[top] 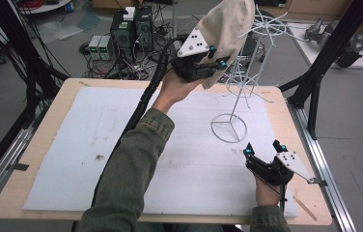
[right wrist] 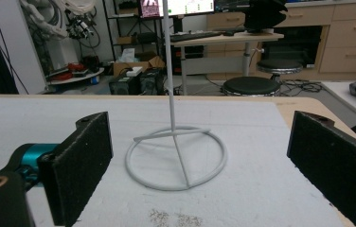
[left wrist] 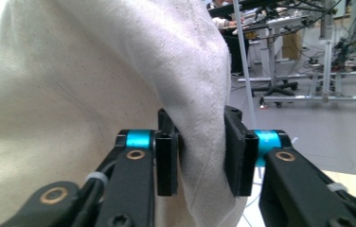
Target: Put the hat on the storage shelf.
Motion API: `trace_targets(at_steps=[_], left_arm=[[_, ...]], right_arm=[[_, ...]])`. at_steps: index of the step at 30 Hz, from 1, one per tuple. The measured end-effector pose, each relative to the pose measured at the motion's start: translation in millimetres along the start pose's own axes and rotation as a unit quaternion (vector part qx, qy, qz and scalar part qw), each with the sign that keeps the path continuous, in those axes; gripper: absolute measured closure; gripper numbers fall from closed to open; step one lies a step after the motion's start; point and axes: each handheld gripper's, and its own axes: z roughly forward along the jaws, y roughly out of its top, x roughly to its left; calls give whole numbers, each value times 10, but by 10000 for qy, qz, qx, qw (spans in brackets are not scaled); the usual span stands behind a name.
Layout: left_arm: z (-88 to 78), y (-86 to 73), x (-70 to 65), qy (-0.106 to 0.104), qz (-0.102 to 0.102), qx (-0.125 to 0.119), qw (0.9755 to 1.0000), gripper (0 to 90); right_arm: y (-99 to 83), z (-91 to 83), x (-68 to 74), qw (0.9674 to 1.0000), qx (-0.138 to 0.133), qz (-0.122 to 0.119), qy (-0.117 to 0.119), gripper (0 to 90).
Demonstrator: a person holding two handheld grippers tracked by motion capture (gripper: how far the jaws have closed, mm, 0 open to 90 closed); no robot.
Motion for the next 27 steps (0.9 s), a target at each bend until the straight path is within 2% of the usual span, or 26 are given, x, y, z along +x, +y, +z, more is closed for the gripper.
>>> trace_targets(at_steps=[2, 8, 13, 21, 27], left_arm=[[-8, 2, 13, 14, -46, -45, 10000, 658], [-45, 28, 29, 63, -179, -258, 9995, 518], [-74, 28, 40, 110, -213, -351, 9991, 411], [-159, -42, 99, 288, -358, -590, 9972, 317], [-210, -88, 126, 335, -496, -669, 9960, 289]], right_arm=[[0, -3, -2, 10000, 3, 16, -10, 68], [-1, -3, -2, 10000, 16, 24, -13, 68], [6, -22, -2, 10000, -52, 42, -54, 68], [7, -26, -10, 9999, -57, 29, -91, 68], [4, -20, -6, 9999, -61, 27, -77, 68]])
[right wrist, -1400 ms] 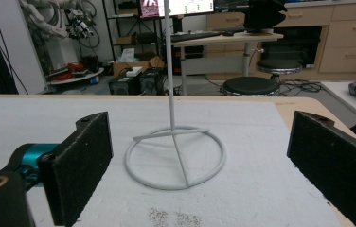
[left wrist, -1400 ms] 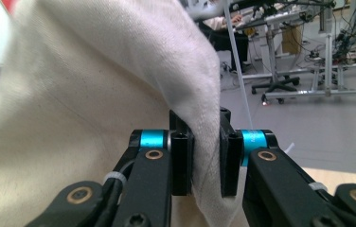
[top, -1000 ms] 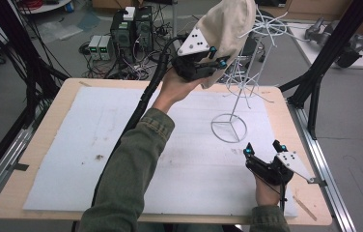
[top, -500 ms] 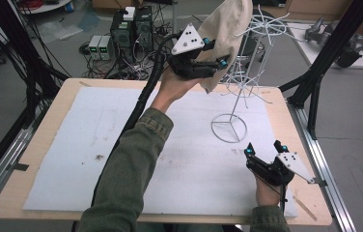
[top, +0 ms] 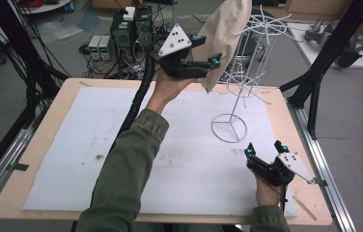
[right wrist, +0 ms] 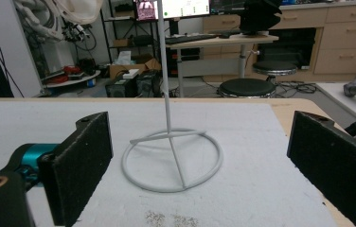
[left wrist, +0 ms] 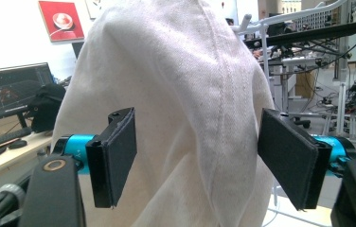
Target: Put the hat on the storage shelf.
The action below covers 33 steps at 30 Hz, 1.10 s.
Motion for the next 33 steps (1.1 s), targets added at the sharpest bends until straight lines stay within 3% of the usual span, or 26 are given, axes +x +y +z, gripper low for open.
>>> trace_targets(at_steps=[7, 16, 33], left_arm=[[-116, -18, 17, -61, -102, -138, 9998, 278], [-469, -133, 58, 4, -187, -294, 9994, 275], [-1165, -564, 177, 688, -407, -271, 9964, 271]], right_arm=[[1, -11, 0, 10000, 5, 17, -25, 68], [-2, -15, 9, 10000, 26, 22, -30, 68], [-7, -2, 16, 10000, 50, 7, -9, 68]])
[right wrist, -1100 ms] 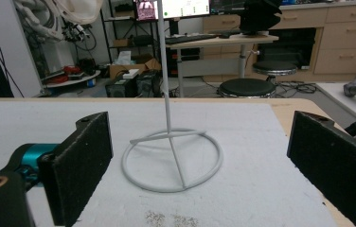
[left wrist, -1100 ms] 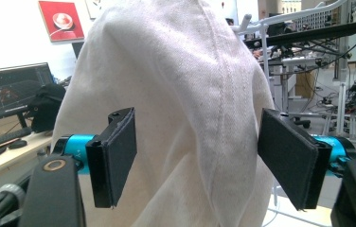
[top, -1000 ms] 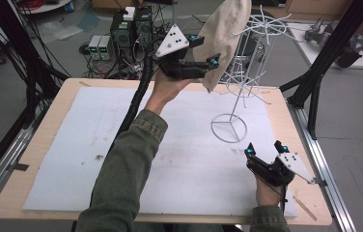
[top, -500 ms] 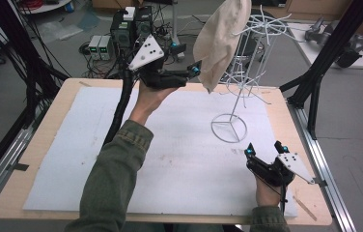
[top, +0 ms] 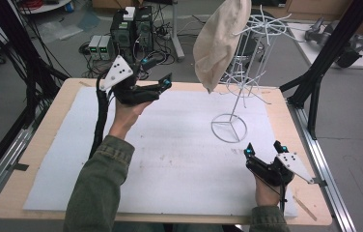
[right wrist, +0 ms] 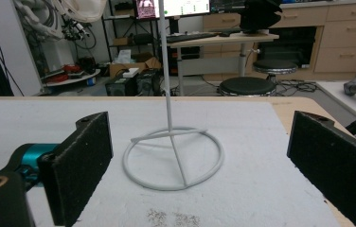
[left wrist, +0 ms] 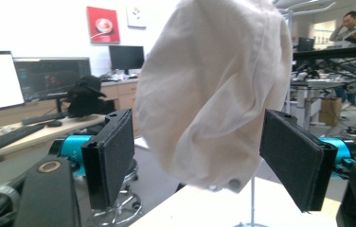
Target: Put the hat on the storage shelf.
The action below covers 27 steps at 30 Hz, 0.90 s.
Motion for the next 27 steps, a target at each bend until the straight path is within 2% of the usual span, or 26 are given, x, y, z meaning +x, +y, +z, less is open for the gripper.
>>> trace_targets(at_steps=[4, 13, 20, 27], left_arm=[[-148, -57, -6, 82, 29, 108, 9999, 270], [-504, -274, -57, 249, -136, 256, 9993, 259], [-776, -430, -2, 549, -218, 418, 9974, 258], [-1119, -654, 48, 930, -376, 347, 9943, 254]], right_arm=[[-2, 10, 3, 10000, 17, 3, 14, 68], [-3, 1, 6, 10000, 8, 44, 25, 68], [-2, 4, 3, 10000, 3, 77, 45, 68], [-2, 5, -1, 9999, 16, 119, 41, 68]])
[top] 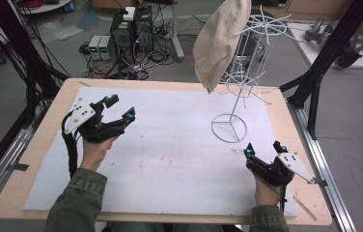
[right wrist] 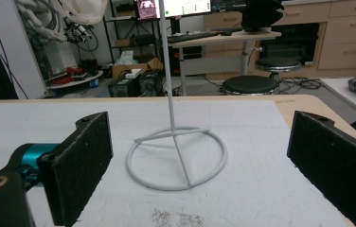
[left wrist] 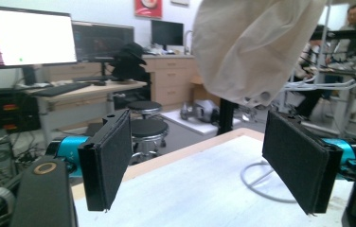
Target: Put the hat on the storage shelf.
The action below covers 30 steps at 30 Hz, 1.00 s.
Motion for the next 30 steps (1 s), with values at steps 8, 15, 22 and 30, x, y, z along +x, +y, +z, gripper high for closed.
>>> trace_targets(at_steps=[8, 15, 22, 30], left_arm=[[-417, -256, 104, 462, -169, -27, 9988, 256], [-793, -525, 207, 985, -244, 116, 9948, 240], [-1031, -678, 281, 1377, -198, 176, 9901, 226], [-1274, -762, 334, 1843, -313, 158, 9822, 221]], right_arm=[[-2, -11, 6, 10000, 12, -12, 26, 68], [-1, -19, 5, 10000, 10, 6, 50, 67], [-7, -7, 13, 9999, 76, -37, 89, 67], [-10, -10, 17, 9999, 112, -35, 79, 67]])
